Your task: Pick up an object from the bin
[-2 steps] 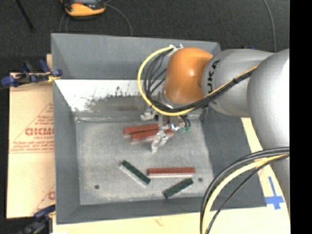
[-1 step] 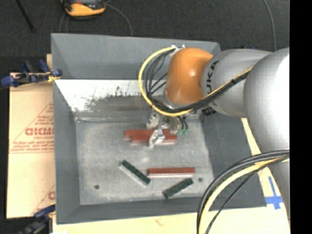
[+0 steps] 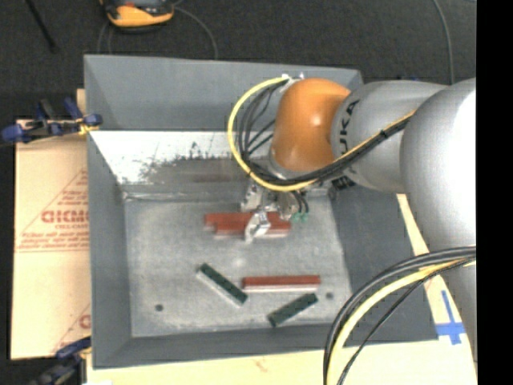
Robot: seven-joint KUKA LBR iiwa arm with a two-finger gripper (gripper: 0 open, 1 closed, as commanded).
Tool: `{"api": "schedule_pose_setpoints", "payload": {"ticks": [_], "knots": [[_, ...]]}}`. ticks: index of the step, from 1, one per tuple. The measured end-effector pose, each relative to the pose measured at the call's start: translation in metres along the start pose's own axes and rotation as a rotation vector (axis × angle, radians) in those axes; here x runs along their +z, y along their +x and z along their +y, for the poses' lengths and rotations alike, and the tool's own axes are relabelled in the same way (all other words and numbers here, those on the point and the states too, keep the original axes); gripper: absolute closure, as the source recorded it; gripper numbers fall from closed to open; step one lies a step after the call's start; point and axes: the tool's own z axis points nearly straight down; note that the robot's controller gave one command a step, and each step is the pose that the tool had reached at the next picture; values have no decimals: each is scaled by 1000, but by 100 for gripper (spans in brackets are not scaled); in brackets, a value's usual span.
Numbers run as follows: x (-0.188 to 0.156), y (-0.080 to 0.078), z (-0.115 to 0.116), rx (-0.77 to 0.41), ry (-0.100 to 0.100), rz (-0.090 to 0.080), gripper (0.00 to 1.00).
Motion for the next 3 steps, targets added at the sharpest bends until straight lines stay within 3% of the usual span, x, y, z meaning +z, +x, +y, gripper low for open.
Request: {"api": "schedule_pose_setpoints", "payload": {"ticks": [3], "knots": [[-33,1,0,2,-1,-12,100]]}}
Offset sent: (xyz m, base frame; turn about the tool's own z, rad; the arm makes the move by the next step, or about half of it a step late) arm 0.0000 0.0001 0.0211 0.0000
